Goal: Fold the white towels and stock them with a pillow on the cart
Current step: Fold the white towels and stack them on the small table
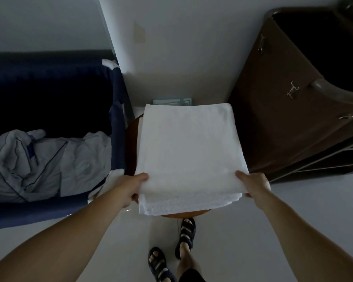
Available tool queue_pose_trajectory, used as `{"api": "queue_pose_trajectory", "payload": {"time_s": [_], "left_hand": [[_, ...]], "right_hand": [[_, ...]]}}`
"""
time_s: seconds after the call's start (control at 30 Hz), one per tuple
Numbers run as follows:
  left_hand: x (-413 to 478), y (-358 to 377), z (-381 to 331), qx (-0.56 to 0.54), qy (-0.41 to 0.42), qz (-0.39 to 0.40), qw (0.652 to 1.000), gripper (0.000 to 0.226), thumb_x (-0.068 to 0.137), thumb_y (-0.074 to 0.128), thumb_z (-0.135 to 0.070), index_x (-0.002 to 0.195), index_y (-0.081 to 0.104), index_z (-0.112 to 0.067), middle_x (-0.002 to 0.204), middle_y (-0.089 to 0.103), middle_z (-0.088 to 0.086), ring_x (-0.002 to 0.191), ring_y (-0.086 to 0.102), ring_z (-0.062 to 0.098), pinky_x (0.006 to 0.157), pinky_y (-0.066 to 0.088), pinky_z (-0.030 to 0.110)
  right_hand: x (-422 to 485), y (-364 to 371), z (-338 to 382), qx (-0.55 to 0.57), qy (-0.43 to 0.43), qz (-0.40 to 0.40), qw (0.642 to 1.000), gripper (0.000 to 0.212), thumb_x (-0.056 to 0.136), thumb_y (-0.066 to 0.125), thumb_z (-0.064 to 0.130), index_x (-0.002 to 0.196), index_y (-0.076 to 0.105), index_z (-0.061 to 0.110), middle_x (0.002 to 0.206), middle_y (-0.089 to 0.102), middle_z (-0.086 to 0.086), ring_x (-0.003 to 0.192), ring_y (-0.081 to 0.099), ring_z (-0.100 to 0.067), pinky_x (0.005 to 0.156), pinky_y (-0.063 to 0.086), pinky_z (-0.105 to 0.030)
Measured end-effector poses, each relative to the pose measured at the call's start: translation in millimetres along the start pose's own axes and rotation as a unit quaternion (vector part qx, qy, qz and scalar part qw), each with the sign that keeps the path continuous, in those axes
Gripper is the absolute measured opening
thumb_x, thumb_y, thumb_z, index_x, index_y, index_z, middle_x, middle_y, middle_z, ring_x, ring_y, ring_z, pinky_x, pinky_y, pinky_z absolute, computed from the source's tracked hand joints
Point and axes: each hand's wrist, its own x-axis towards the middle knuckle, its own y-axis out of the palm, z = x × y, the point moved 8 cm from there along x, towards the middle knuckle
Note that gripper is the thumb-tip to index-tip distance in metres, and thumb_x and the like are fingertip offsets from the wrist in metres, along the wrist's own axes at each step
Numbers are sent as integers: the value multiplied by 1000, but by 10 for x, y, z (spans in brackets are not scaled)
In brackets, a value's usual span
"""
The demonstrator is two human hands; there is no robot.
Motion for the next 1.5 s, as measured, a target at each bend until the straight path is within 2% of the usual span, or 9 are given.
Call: {"api": "queue_pose_trajectory", "payload": {"time_s": [0.07, 0.23, 0.43, 0.7, 0.93, 1.1, 1.27, 1.4, 1.5], "left_hand": [[16, 42, -16, -25, -9, 7, 1000, 46, 73, 80, -29, 104, 67, 1, 96, 70, 16, 85, 65, 35, 63, 53, 42], [16, 93, 18, -104, -65, 21, 992, 32, 74, 77, -31, 95, 59, -15, 79, 58, 7, 60, 51, 21, 43, 35, 25], [18, 208, -178, -130, -38, 89, 987, 58, 70, 81, -31, 121, 60, -15, 118, 64, 14, 106, 62, 35, 80, 59, 47], [70, 186, -274, -20, -64, 109, 992, 59, 61, 84, -27, 115, 67, -10, 107, 72, 18, 93, 70, 37, 70, 59, 47], [-56, 171, -556, 9, 38, 26, 999, 30, 78, 75, -3, 105, 65, -10, 99, 71, 15, 87, 68, 36, 67, 56, 41], [-549, 185, -1668, 5, 174, 28, 984, 15, 82, 73, -7, 88, 66, -20, 85, 71, 5, 77, 67, 27, 62, 52, 33], [-1046, 13, -2462, -125, 292, 25, 948, 20, 83, 71, -9, 92, 68, -27, 80, 76, -3, 69, 72, 20, 56, 60, 41], [-1022, -14, -2202, -142, 331, 33, 932, 28, 79, 72, -14, 85, 74, -41, 87, 76, -14, 76, 73, 12, 62, 62, 37], [-577, 47, -1414, -140, 258, 2, 956, 31, 81, 69, -3, 101, 70, -27, 92, 77, -1, 79, 72, 24, 58, 59, 34]], "right_hand": [[35, 5, 25, 25, 21, 31, 999, 43, 77, 80, 40, 97, 64, 6, 96, 65, -9, 79, 63, -24, 58, 58, -35], [50, 79, 118, 78, 41, 141, 986, 45, 77, 84, 34, 107, 68, 5, 107, 70, -12, 97, 67, -31, 78, 57, -40], [104, 158, 323, 104, 34, 179, 978, 31, 80, 81, 30, 95, 72, 4, 100, 74, -13, 85, 69, -29, 65, 52, -37], [315, 236, 334, 17, -1, 112, 994, 57, 85, 74, 45, 124, 59, 7, 118, 64, -12, 105, 61, -33, 97, 49, -49], [307, 141, 518, -33, -102, 46, 993, 31, 92, 63, 41, 113, 56, 19, 110, 64, -6, 94, 60, -30, 90, 51, -48], [247, -218, 1507, 2, -246, -2, 969, 39, 93, 65, 33, 129, 60, 21, 106, 60, 1, 98, 58, -25, 87, 46, -38], [82, -710, 2470, 109, -334, -47, 935, 46, 94, 61, 37, 137, 54, 20, 119, 57, 5, 104, 56, -17, 91, 45, -35], [80, -789, 2446, 99, -335, -38, 936, 49, 93, 60, 43, 137, 52, 22, 117, 55, 6, 96, 56, -11, 78, 40, -27], [237, -550, 1897, 52, -295, -39, 953, 41, 91, 67, 34, 128, 59, 17, 108, 62, -1, 95, 59, -22, 79, 40, -30]]}}
